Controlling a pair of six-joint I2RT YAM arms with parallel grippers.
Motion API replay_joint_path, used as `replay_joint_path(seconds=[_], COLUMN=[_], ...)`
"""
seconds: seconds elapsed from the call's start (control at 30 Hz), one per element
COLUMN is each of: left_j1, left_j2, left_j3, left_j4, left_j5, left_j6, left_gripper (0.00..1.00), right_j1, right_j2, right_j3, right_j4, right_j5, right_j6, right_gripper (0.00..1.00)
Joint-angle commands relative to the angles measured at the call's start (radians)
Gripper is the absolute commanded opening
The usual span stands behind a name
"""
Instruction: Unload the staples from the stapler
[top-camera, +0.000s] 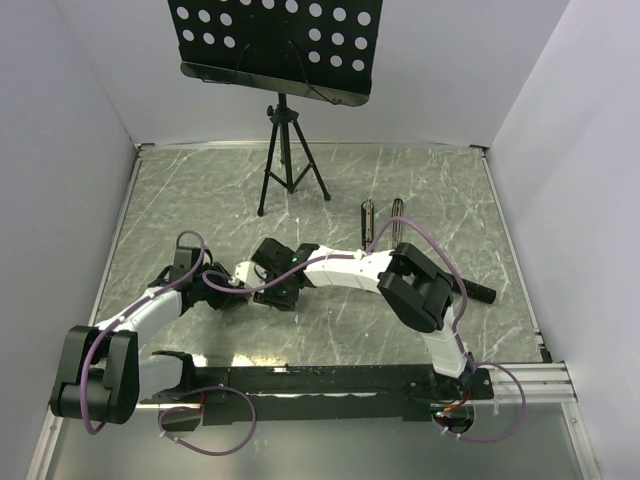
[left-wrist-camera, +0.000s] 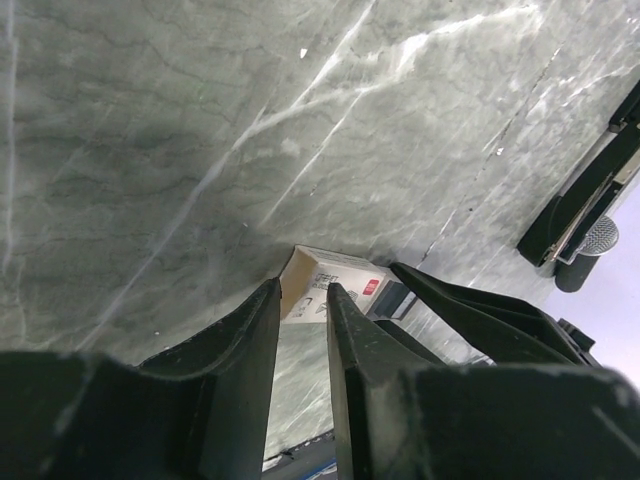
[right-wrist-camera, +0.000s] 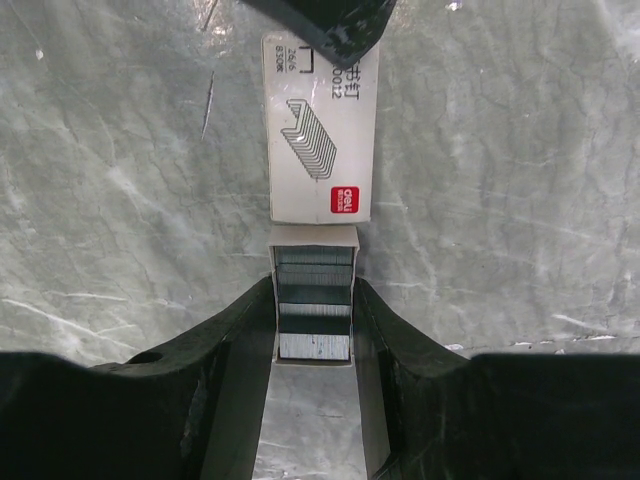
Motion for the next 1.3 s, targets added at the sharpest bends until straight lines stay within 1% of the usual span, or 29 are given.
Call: replay_joint_path(seconds=[0.0,0.63,0.73,1.0,1.27], left_j1=[-0.011,-0.023,-0.026,-0.029,-0.032], left_j2=[0.003,-0.002,0.003,0.019,0.03], left_j3=[-0.004,-0.007,-0.009,-0.007,-0.004], left_j4=[0.029,0.035,0.038,0.045,0.05], left_j5=[-0.025,-0.017,-0.015,-0.012,-0.018], left_j6=[-0.001,-0.002,-0.004,-0.002,0.002], left_gripper=[0.3,0.26,0.24,0.23,0.23], right_j1=[0.008,0.007,0.007,0.005,0.007], right_j2=[0.025,0.048,0.063,0.068,0.016], right_j3=[0.058,0.091,0.112,0.115,0.025], right_j4=[0.028,0.016,-0.013,-0.025,0.025], right_j5=[0.004,0.012,0.017,0.005,-0.068], right_j6=[0.014,0.04,0.044,0.035,-0.005], right_gripper=[0.43,0.43,0.43,0.43,0.42])
